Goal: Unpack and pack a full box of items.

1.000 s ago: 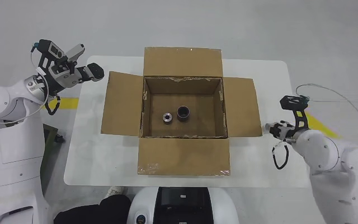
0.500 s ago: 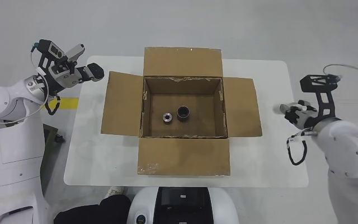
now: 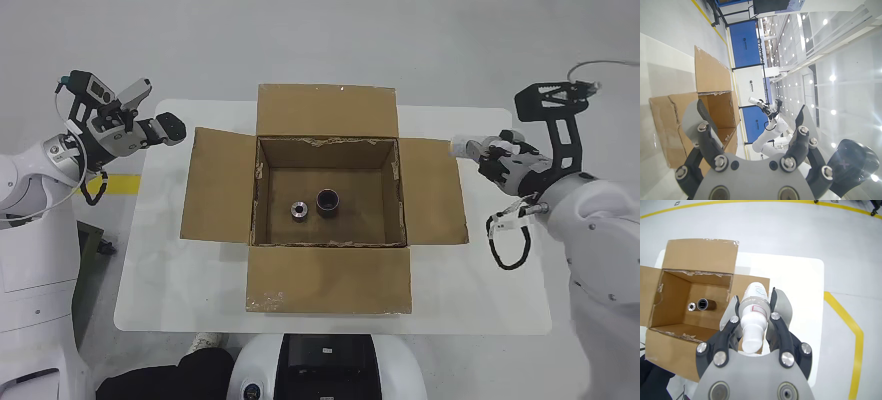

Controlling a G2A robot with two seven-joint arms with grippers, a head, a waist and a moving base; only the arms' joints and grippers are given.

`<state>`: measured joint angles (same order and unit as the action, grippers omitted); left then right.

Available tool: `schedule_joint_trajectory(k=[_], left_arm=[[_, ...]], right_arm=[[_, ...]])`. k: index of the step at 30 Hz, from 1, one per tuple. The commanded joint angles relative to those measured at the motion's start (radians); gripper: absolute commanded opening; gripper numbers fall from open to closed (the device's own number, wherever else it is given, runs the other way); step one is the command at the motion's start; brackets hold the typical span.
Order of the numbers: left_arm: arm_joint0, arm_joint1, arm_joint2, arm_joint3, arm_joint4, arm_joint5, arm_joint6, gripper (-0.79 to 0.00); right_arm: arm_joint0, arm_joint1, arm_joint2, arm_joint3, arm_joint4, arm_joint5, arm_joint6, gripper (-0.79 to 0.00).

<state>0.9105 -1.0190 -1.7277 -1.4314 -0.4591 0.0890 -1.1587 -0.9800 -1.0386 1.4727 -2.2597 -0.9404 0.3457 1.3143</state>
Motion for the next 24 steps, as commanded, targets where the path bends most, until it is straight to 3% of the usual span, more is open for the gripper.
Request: schedule_joint_trajectory(k=[1,9,24], left_arm=[[0.000,0.000,0.000,0.000,0.000,0.000,0.000,0.000],[0.000,0.000,0.000,0.000,0.000,0.000,0.000,0.000],[0.000,0.000,0.000,0.000,0.000,0.000,0.000,0.000]], right_arm=[[0.031,-0.005,-0.043,0.027,0.029,0.000,-0.032,-0.785],[0.189,-0.034,-0.237,0.151,0.103,-0.004,-0.101,-0.785],[0.331,-0.075,-0.438,0.254,0.152,0.003,-0.079,-0.785]])
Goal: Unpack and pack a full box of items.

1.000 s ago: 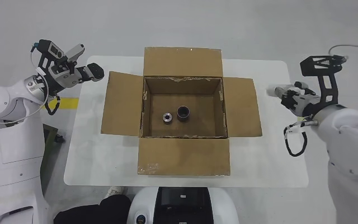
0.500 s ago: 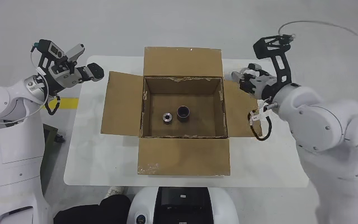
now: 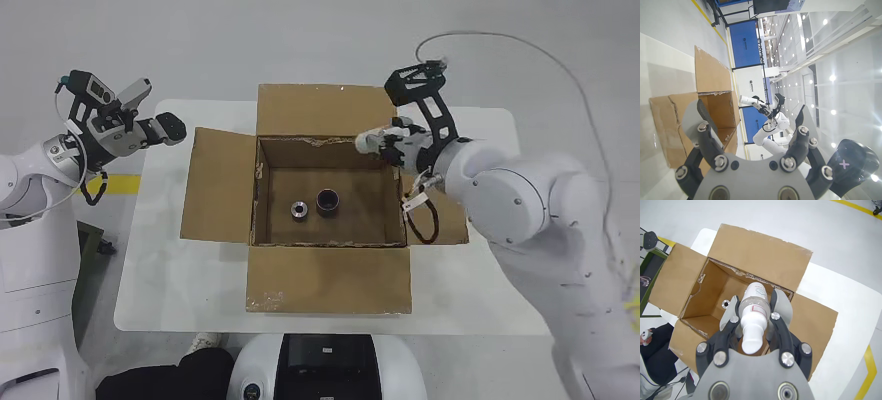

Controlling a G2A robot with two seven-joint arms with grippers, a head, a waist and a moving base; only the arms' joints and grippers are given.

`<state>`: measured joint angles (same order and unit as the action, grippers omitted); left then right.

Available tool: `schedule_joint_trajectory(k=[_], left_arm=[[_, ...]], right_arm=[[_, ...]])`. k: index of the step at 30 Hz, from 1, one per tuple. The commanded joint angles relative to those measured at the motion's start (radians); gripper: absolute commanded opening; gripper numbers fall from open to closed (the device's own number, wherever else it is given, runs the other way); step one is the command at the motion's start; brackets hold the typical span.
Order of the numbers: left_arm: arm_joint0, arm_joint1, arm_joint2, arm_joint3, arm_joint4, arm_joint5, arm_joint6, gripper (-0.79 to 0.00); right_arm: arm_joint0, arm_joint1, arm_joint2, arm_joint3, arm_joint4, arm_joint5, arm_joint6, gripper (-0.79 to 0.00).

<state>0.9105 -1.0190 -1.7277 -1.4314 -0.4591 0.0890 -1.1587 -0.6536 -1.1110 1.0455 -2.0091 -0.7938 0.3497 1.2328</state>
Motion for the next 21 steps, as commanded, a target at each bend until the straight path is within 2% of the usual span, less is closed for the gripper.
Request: schedule_joint_trajectory(k=[1,8,21], left_arm=[[0.000,0.000,0.000,0.000,0.000,0.000,0.000,0.000],[0.000,0.000,0.000,0.000,0.000,0.000,0.000,0.000],[0.000,0.000,0.000,0.000,0.000,0.000,0.000,0.000]], right_arm=[[0.009,-0.005,-0.025,0.011,0.006,-0.006,0.009,-0.785],[0.046,-0.025,-0.130,0.066,-0.023,-0.003,0.048,-0.785],[0.026,-0.041,-0.188,0.166,-0.042,0.004,0.112,-0.785]])
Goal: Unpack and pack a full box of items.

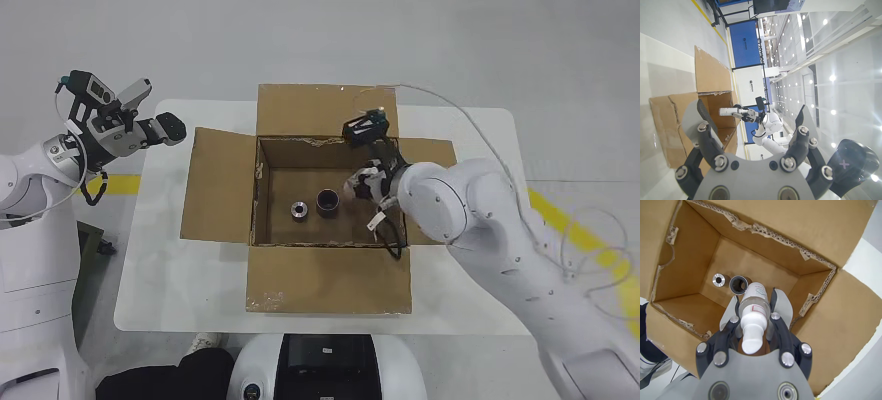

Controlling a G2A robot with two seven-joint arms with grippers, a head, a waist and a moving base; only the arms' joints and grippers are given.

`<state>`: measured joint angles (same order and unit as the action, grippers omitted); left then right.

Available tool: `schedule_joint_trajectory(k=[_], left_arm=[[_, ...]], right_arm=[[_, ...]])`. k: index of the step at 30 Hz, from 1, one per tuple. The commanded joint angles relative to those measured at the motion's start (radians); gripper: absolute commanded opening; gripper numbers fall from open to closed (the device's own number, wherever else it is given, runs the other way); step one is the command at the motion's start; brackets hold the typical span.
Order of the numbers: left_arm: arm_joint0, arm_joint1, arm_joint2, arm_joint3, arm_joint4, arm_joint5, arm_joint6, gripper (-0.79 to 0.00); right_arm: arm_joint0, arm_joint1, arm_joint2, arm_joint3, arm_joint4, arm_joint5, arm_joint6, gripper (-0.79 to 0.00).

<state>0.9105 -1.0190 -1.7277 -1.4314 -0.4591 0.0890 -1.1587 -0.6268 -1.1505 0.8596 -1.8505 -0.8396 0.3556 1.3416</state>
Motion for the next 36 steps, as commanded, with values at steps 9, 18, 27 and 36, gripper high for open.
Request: schedule_joint_trajectory(k=[9,18,27,36], left_arm=[[0.000,0.000,0.000,0.000,0.000,0.000,0.000,0.000],[0.000,0.000,0.000,0.000,0.000,0.000,0.000,0.000],[0.000,0.000,0.000,0.000,0.000,0.000,0.000,0.000],[0.000,0.000,0.000,0.000,0.000,0.000,0.000,0.000]], right_arm=[[0.044,-0.026,-0.048,0.122,0.040,-0.028,0.027,-0.785],[0.105,-0.059,-0.118,0.249,0.052,-0.045,0.057,-0.785],[0.106,-0.082,-0.140,0.322,0.066,-0.020,0.033,-0.785],[0.101,-0.096,-0.153,0.352,0.054,-0.015,0.031,-0.557]])
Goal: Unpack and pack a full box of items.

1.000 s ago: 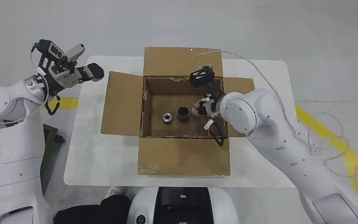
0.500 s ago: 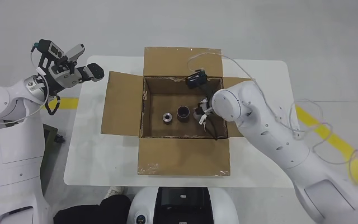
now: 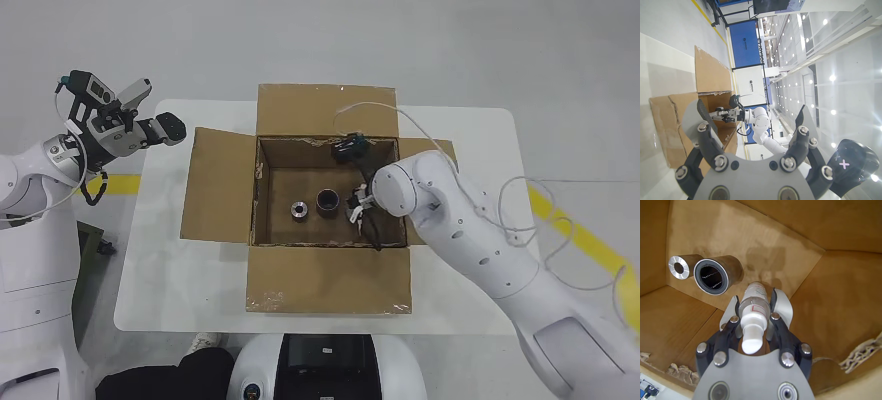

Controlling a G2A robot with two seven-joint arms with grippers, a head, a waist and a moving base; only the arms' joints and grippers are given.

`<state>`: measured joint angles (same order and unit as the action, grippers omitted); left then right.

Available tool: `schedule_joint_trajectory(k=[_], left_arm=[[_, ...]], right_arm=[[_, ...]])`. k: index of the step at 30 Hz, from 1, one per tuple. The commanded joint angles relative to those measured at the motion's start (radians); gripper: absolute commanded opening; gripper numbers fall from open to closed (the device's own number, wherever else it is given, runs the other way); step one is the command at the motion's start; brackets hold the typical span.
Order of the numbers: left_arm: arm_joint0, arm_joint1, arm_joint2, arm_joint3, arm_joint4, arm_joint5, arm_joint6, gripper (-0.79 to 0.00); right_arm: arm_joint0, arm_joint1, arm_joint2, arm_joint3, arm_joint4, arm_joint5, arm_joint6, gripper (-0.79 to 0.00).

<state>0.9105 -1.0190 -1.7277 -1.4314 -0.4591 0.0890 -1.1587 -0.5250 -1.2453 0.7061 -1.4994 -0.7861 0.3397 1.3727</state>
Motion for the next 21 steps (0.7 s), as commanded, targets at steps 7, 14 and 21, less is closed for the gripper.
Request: schedule_joint_trajectory(k=[7,14,21], left_arm=[[0.000,0.000,0.000,0.000,0.000,0.000,0.000,0.000],[0.000,0.000,0.000,0.000,0.000,0.000,0.000,0.000],[0.000,0.000,0.000,0.000,0.000,0.000,0.000,0.000]], right_arm=[[-0.015,-0.005,0.011,-0.003,-0.002,0.003,-0.001,-0.049],[-0.030,0.000,0.049,-0.067,-0.027,0.025,0.019,0.000],[-0.058,0.012,0.131,-0.196,-0.016,0.058,0.024,0.000]])
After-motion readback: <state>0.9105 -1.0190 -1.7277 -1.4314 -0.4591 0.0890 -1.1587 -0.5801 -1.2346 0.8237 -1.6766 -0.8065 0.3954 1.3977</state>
